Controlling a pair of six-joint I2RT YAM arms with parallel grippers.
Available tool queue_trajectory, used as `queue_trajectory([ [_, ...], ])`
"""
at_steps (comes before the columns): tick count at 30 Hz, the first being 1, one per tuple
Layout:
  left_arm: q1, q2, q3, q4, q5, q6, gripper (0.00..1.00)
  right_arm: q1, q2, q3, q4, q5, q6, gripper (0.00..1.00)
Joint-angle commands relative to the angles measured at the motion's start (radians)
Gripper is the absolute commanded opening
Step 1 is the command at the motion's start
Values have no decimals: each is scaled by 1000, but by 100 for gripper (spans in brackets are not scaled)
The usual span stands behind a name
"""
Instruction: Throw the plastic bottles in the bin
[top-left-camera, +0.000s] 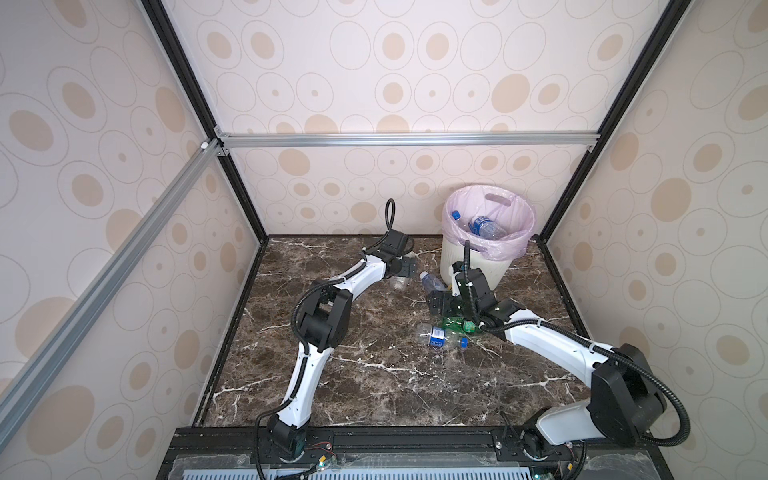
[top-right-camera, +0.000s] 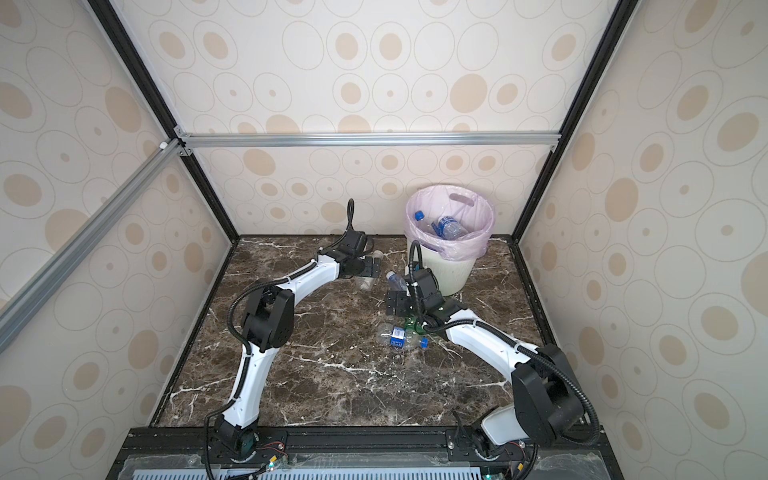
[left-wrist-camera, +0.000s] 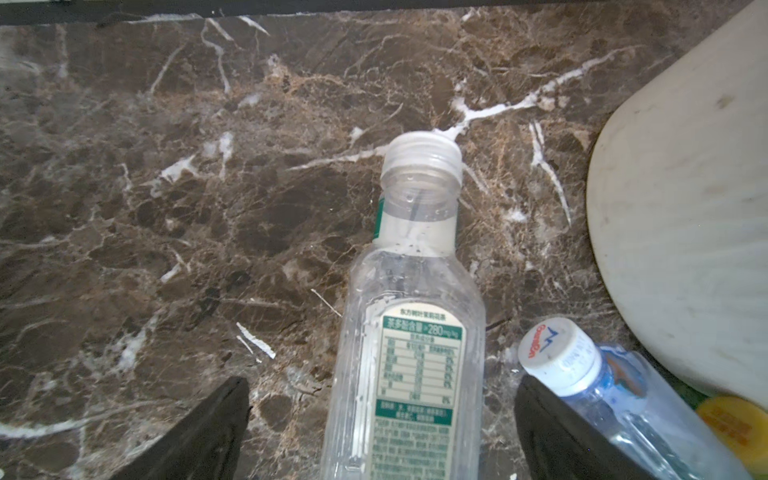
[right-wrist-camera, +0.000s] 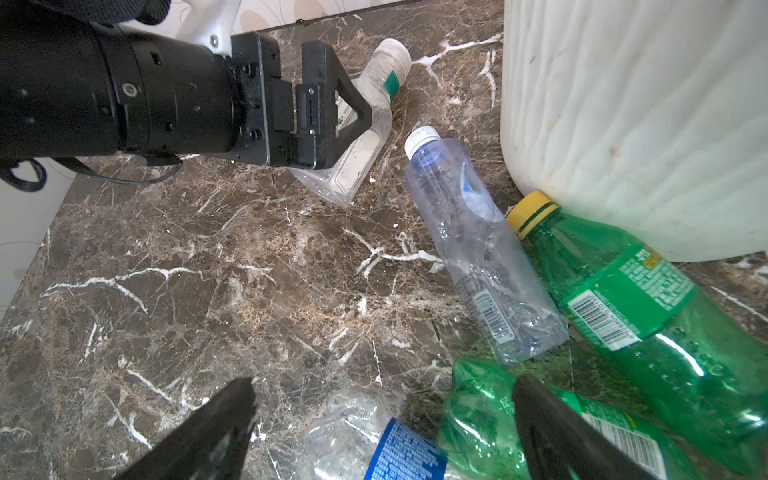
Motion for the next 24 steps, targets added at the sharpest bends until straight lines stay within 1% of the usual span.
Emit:
queue_trajectory([
  [1, -1, 23, -21, 10, 5, -13, 99, 8, 15, -3, 14, -3, 21, 100],
  [4, -3, 22, -46, 22, 7, -16, 99, 8, 17, -3, 19, -3, 26, 100],
  [8, -4, 19, -73, 36, 10, -16, 93, 7, 22, -3, 21, -4, 31, 100],
  [11, -4, 18, -86, 42, 16, -16, 86, 8, 25, -3, 21, -7, 33, 100],
  [17, -9, 6, -122, 60, 27, -11, 66, 8, 22, -3, 15, -4, 39, 100],
  [20, -11, -2, -133, 64, 32, -8, 60, 8, 19, -5, 12, -4, 38, 100],
  [24, -12, -17, -152, 70, 30, -5, 56, 8, 15, -7, 10, -4, 42, 100],
])
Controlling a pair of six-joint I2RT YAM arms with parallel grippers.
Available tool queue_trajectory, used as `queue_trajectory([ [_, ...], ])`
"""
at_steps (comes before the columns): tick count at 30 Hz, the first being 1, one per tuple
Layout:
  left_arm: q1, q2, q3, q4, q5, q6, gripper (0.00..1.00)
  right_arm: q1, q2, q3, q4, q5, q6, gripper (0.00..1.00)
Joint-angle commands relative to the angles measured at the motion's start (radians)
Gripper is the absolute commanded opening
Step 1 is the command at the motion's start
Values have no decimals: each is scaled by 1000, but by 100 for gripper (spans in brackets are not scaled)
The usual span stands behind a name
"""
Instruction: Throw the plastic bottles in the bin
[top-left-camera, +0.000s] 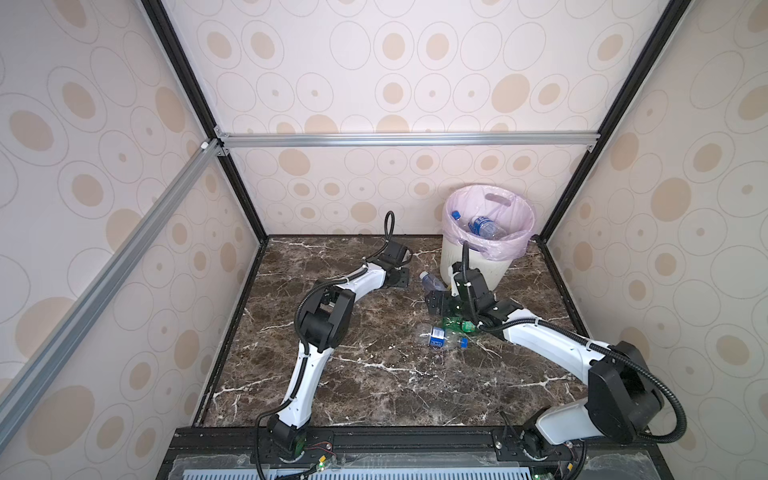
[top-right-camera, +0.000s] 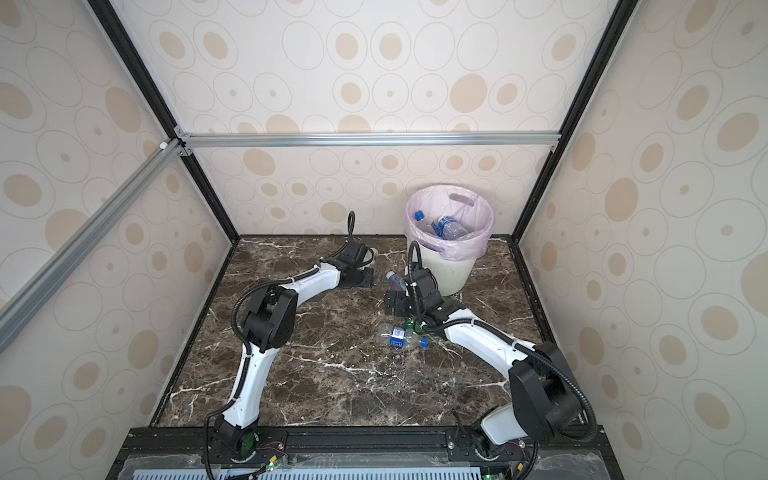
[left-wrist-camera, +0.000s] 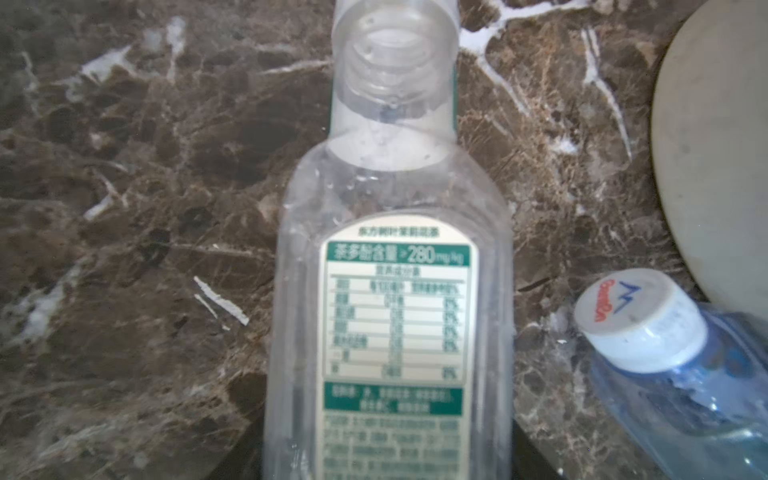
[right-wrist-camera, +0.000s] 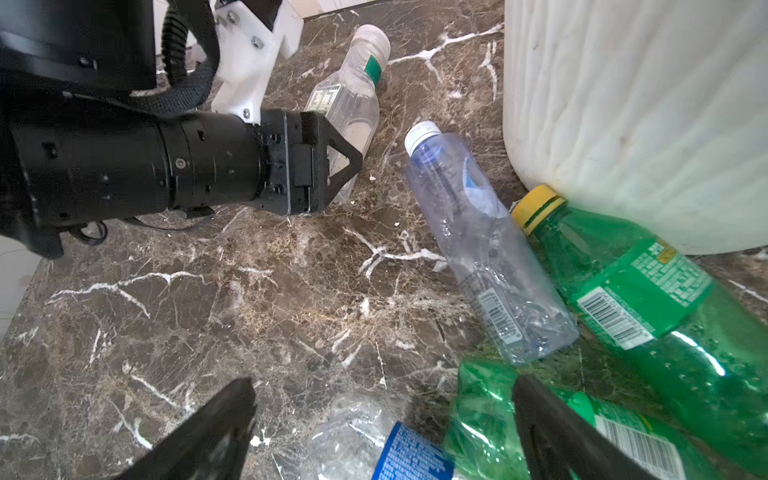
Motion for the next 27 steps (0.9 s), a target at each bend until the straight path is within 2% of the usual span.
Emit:
queue_trajectory([
  [1, -6, -21, -26, -6, 3, 4, 56, 6, 1, -8, 1, -2, 17, 100],
  [13, -7, -120, -151, 68, 73, -19, 53, 6, -7, -7, -14, 1, 23, 100],
  [19, -7, -247, -266, 126, 129, -34, 52, 5, -20, 23, -59, -1, 66, 100],
  [27, -8, -472, -501, 244, 164, -42, 52, 6, -36, 79, -110, -5, 140, 100],
])
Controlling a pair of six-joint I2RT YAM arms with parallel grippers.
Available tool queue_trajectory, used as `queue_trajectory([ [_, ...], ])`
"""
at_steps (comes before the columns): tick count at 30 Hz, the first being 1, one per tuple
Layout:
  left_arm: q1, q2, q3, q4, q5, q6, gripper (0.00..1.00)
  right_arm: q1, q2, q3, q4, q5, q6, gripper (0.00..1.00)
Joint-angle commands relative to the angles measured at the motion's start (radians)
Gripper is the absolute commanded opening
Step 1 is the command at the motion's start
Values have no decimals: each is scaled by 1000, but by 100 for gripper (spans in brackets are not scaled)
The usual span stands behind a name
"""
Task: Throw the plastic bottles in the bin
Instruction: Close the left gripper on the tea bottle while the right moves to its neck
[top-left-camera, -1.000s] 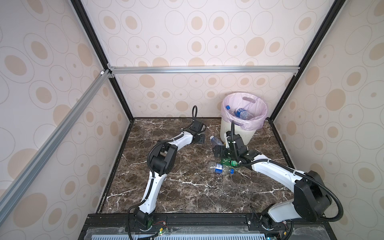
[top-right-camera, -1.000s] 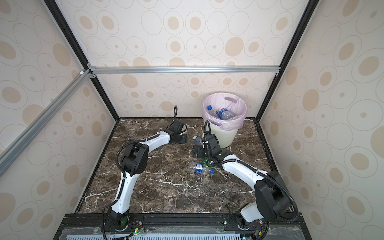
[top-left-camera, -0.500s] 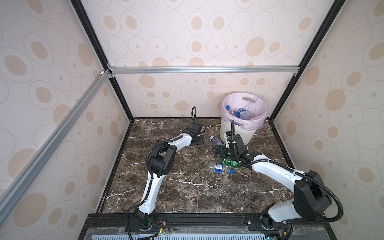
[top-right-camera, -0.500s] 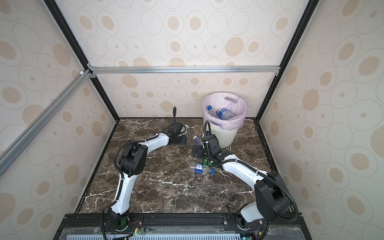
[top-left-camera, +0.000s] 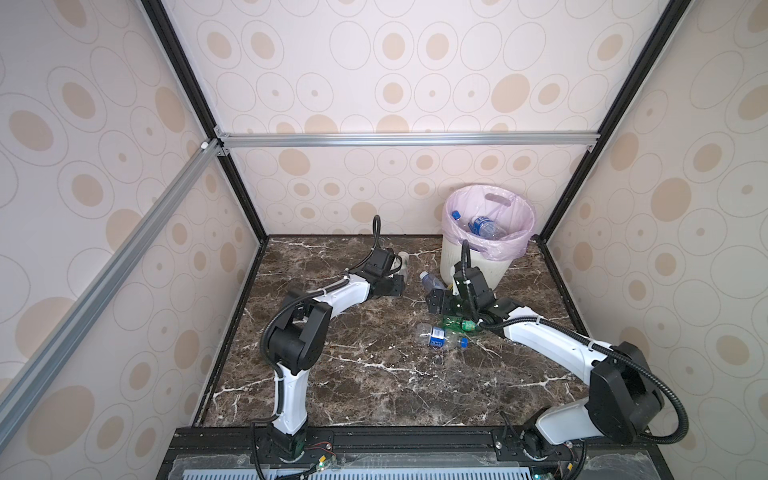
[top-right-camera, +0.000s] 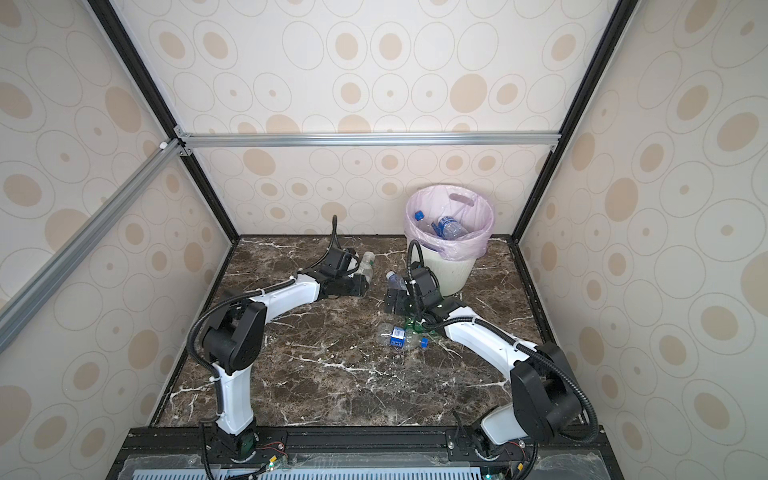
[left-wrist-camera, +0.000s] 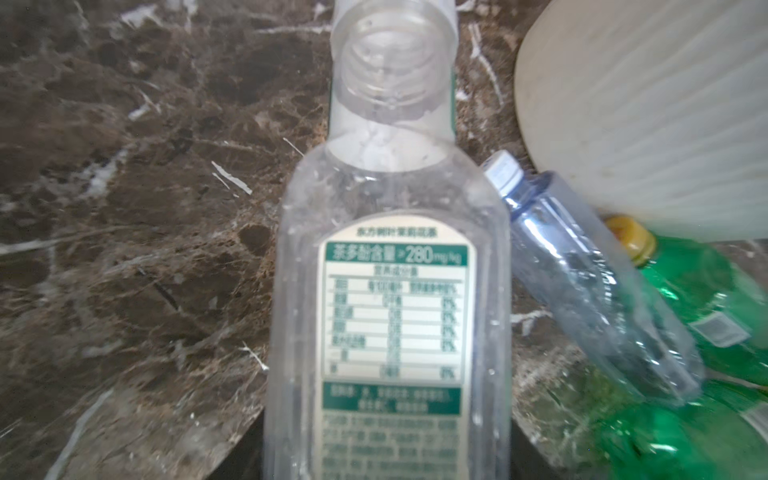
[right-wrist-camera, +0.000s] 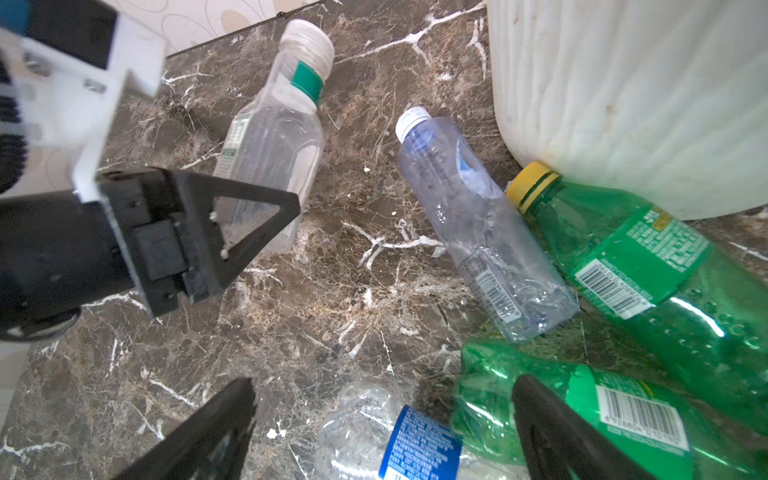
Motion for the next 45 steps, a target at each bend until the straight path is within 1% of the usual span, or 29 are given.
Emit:
queue_trajectory([
  [1, -7, -101, -76, 88, 25, -16, 52, 5, -31, 41, -29, -7, 56, 100],
  [6, -25, -221, -223, 152, 35, -22, 52, 6, -15, 64, -2, -49, 113, 100],
  [15, -62, -400, -397, 220, 39, -61, 52, 7, 68, 128, 90, -166, 245, 100],
  [18, -71, -448, -446, 256, 61, -77, 52, 9, 101, 138, 136, -198, 289, 100],
  [23, -101, -473, -481, 289, 82, -85, 52, 26, 148, 162, 186, -237, 326, 100],
  [31, -134, -459, -481, 310, 87, -94, 52, 34, 175, 150, 259, -279, 370, 100],
  [34, -143, -455, -471, 315, 86, -97, 52, 34, 180, 141, 277, -287, 380, 96],
  [42, -156, -449, -446, 306, 67, -90, 52, 34, 193, 128, 299, -304, 396, 79],
  [45, -159, -450, -445, 307, 57, -86, 53, 34, 196, 125, 308, -316, 402, 77],
])
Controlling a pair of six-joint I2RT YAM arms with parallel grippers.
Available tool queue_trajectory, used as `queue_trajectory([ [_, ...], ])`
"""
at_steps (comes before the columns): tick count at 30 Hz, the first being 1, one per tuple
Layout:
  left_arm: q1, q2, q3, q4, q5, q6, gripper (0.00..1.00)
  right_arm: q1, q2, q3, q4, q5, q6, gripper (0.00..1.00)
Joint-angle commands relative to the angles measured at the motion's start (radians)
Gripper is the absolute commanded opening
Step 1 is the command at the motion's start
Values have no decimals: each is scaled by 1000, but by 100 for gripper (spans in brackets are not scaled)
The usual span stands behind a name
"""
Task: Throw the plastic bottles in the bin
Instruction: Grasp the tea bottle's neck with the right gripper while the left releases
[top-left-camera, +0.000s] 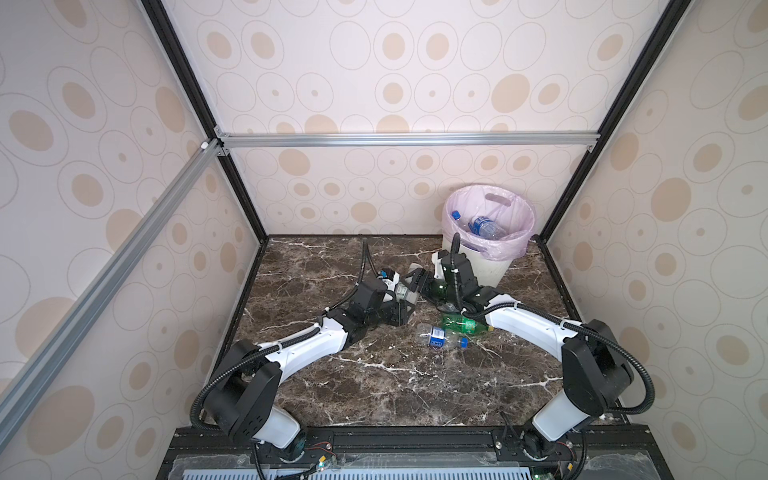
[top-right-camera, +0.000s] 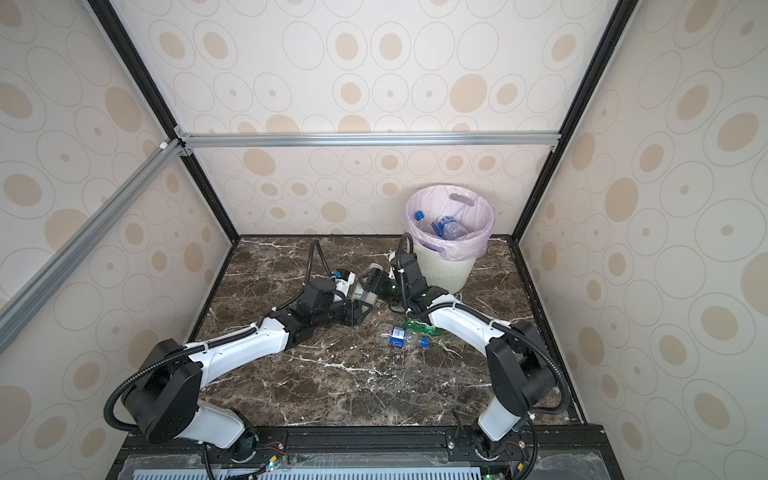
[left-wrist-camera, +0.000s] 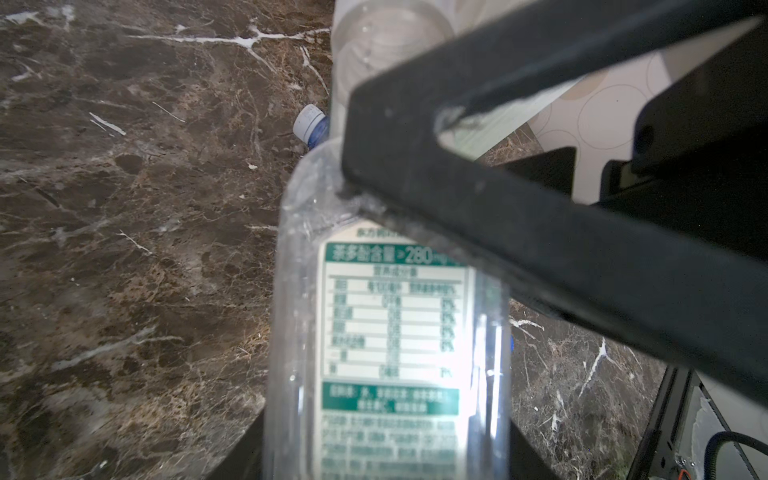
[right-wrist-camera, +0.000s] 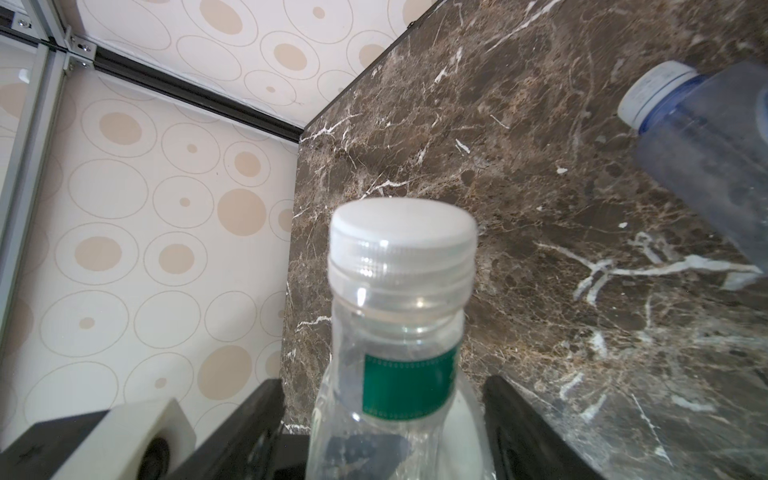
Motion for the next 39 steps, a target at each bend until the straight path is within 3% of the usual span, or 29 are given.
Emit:
queue_trajectory([
  [1, -9, 5, 44, 26, -20, -2, 53, 6, 19, -9, 30, -21, 25, 76],
  [9, -10, 18, 67, 19, -24, 11, 54, 13, 25, -36, 56, -34, 40, 69],
  [17, -9, 17, 64, 16, -29, 14, 57, 15, 25, -37, 58, -34, 40, 55],
  [25, -9, 1, 57, -8, -45, 17, 70, 16, 11, -29, 37, -23, 25, 45],
  [35, -9, -58, 36, -59, -57, 10, 97, 16, -40, 36, -122, 49, -96, 43],
  [39, -10, -94, 36, -77, -43, 12, 99, 15, -63, 85, -198, 90, -161, 43],
])
